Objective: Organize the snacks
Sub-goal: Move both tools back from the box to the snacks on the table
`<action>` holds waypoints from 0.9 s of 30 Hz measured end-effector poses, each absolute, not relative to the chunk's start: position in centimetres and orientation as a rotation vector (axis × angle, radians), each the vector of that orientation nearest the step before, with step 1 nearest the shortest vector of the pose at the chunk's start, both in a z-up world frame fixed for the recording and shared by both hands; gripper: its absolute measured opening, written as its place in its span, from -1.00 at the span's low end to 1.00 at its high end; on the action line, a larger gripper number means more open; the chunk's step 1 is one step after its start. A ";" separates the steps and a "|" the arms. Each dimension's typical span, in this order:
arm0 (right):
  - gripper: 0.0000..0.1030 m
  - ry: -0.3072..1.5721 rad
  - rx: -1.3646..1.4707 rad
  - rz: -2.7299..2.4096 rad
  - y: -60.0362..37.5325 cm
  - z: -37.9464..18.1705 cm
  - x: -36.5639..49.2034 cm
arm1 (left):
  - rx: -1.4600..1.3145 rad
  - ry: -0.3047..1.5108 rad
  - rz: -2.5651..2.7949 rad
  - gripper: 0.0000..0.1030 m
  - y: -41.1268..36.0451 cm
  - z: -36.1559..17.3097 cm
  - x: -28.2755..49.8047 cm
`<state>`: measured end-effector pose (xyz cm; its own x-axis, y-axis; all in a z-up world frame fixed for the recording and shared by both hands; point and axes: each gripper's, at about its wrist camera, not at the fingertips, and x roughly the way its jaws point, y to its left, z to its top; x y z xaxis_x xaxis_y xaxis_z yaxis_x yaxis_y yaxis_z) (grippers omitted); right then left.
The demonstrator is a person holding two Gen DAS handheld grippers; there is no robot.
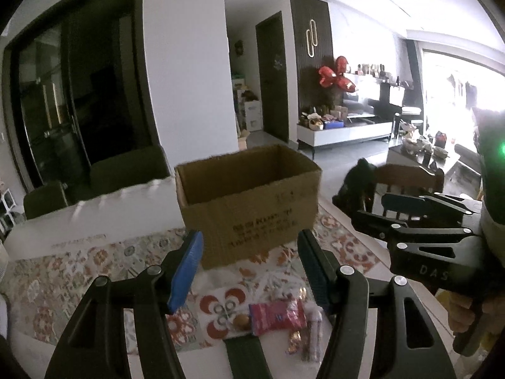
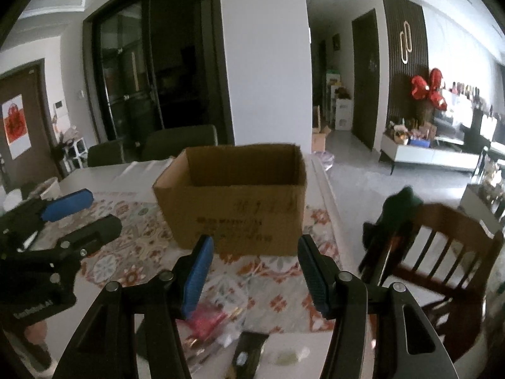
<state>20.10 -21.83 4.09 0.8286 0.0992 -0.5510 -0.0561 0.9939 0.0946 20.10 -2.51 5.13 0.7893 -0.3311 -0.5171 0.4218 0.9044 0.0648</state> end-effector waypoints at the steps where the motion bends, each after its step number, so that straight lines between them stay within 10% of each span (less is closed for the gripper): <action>1: 0.10 0.598 0.081 0.084 -21.8 3.9 19.9 | 0.182 0.527 -0.417 0.19 -2.5 4.9 19.8; 27: 0.10 0.853 0.130 0.056 -20.8 -6.0 16.5 | 0.210 0.777 -0.530 -0.02 -3.3 -5.0 17.9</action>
<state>16.48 -20.77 -6.01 0.6569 0.1014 -0.7471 0.0030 0.9906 0.1370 17.92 -3.31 -4.98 0.5909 -0.3760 -0.7137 0.5269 0.8499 -0.0115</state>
